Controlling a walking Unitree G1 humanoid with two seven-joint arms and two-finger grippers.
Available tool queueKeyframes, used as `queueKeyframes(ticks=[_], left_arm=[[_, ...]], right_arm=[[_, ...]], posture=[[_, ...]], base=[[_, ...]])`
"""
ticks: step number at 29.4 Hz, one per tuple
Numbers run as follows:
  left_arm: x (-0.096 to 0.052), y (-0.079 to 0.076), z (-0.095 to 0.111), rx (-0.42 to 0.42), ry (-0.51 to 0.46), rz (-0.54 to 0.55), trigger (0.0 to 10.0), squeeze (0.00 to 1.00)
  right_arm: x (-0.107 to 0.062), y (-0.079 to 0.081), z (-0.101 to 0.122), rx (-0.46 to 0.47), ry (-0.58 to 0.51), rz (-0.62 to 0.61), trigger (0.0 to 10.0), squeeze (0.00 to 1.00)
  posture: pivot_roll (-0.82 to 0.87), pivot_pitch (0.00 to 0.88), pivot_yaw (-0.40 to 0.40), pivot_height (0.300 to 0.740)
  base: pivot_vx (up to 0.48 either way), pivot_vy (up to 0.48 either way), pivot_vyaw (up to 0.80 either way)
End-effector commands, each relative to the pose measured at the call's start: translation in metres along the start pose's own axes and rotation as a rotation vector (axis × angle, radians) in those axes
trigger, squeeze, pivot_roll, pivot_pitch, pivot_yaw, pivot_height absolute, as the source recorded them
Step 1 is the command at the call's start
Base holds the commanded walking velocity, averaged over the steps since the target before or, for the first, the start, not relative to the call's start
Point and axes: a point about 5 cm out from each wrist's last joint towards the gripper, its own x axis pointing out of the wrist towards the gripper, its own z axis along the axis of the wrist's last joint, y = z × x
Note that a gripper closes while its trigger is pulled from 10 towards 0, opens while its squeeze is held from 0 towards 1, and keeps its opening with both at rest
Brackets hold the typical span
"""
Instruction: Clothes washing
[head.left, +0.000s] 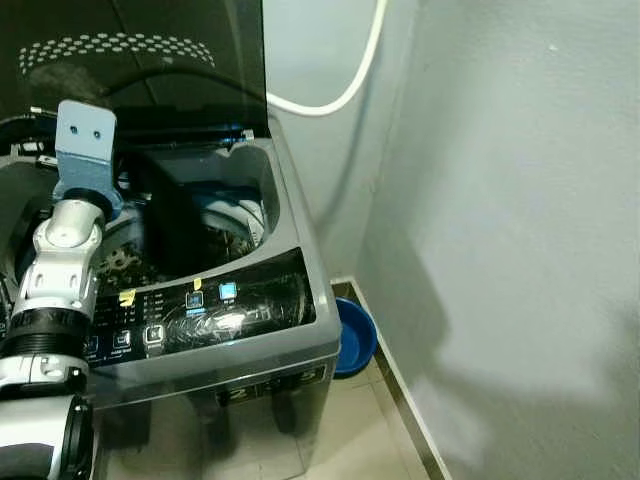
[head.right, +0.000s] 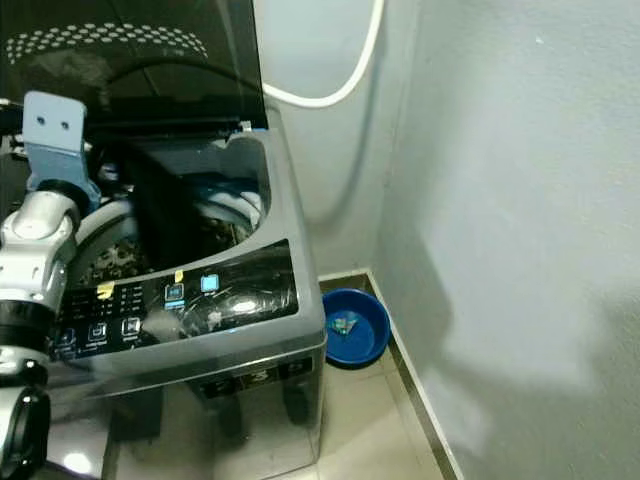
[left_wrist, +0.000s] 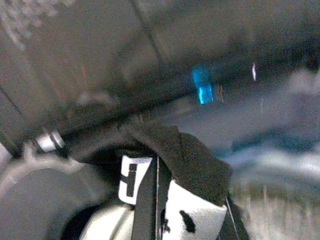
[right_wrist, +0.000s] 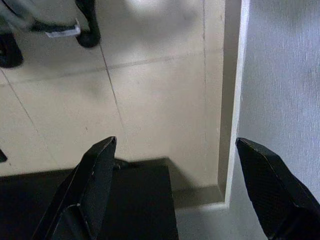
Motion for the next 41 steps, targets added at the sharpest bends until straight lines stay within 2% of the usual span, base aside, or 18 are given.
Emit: queueKeyframes(ticks=[1,3,5,7,8,10,13,16,18,19,28,31,34,37,38,39,40,41], left_arm=[[-0.004,-0.014,-0.023,0.037,0.109,-0.122,10.0,0.00],[-0.005,-0.017,-0.025,0.040,0.115,-0.147,10.0,0.00],[-0.006,-0.027,-0.028,0.064,0.105,-0.221,10.0,0.00],[-0.008,-0.042,-0.028,0.065,0.070,-0.343,10.0,0.00],[-0.008,-0.042,-0.028,0.065,0.070,-0.343,10.0,0.00],[-0.011,-0.052,-0.032,0.089,0.081,-0.426,10.0,0.00],[-0.014,-0.057,-0.041,0.153,0.119,-0.487,10.0,0.00],[-0.016,-0.055,-0.048,0.199,0.160,-0.497,10.0,0.00],[-0.016,-0.053,-0.050,0.212,0.174,-0.492,10.0,0.04],[-0.016,-0.049,-0.052,0.236,0.187,-0.478,10.0,1.00],[-0.010,-0.034,-0.043,0.304,0.164,-0.412,10.0,1.00],[-0.010,-0.034,-0.033,0.285,0.137,-0.422,10.0,1.00],[-0.010,-0.035,-0.031,0.276,0.134,-0.427,10.0,1.00],[-0.012,-0.032,-0.022,0.244,0.105,-0.384,10.0,1.00],[-0.013,-0.026,-0.016,0.228,0.081,-0.323,10.0,0.36],[-0.014,-0.022,-0.013,0.219,0.067,-0.279,10.0,0.36],[-0.014,-0.019,-0.011,0.213,0.058,-0.252,10.0,0.00],[-0.016,-0.012,-0.007,0.200,0.041,-0.191,10.0,0.00]], right_arm=[[0.000,0.002,-0.005,0.015,0.014,0.010,10.0,0.00],[0.000,0.002,-0.005,0.015,0.013,0.011,10.0,0.00],[0.000,0.002,-0.006,0.018,0.012,0.013,10.0,0.00],[0.000,0.002,-0.007,0.019,0.014,0.013,10.0,0.00],[0.000,0.002,-0.007,0.019,0.014,0.013,10.0,0.00],[0.000,0.001,-0.009,0.021,0.016,0.013,10.0,0.00],[0.000,0.000,-0.010,0.019,0.021,0.011,10.0,0.00],[0.000,-0.001,-0.011,0.015,0.025,0.009,10.0,0.00],[0.000,-0.001,-0.012,0.015,0.026,0.009,10.0,0.00],[0.000,-0.001,-0.012,0.015,0.027,0.009,10.0,0.00],[0.000,-0.001,-0.011,0.014,0.020,0.012,10.0,0.00],[0.000,0.001,-0.006,0.014,0.008,0.014,10.0,0.00],[0.000,0.001,-0.005,0.014,0.006,0.014,10.0,0.00],[0.000,0.002,0.000,0.012,-0.006,0.018,10.0,0.00],[0.000,0.003,0.003,0.002,-0.015,0.022,10.0,0.00],[0.000,0.004,0.005,-0.004,-0.023,0.025,10.0,0.00],[0.000,0.004,0.007,-0.009,-0.027,0.027,10.0,0.00],[0.000,0.005,0.010,-0.006,-0.037,0.031,10.0,0.00]], posture=[[-0.09,0.173,-0.048,0.740],[-0.09,0.173,-0.048,0.740],[-0.09,0.176,-0.047,0.740],[-0.09,0.179,-0.046,0.740],[-0.09,0.179,-0.046,0.740],[-0.09,0.181,-0.047,0.740],[-0.09,0.181,-0.047,0.740],[-0.10,0.182,-0.048,0.740],[-0.10,0.182,-0.048,0.740],[-0.10,0.182,-0.048,0.740],[-0.09,0.160,-0.052,0.740],[-0.09,0.144,-0.047,0.740],[-0.09,0.140,-0.045,0.740],[-0.08,0.120,-0.042,0.740],[-0.07,0.106,-0.042,0.740],[-0.07,0.098,-0.042,0.740],[-0.07,0.098,-0.042,0.740],[-0.06,0.088,-0.044,0.740]], base=[[0.000,0.000,0.00],[0.000,0.000,0.00],[0.000,0.000,0.00],[0.000,0.000,0.00],[0.000,0.000,0.00],[0.000,0.000,0.00],[0.000,0.000,0.00],[0.000,0.000,0.00],[0.000,0.000,0.00],[0.000,0.000,0.00],[0.000,0.000,0.00],[0.000,0.000,0.00],[0.000,0.000,0.00],[0.000,0.000,0.00],[0.000,0.000,0.00],[0.000,0.000,0.00],[0.000,0.000,0.00],[0.000,0.000,0.00]])
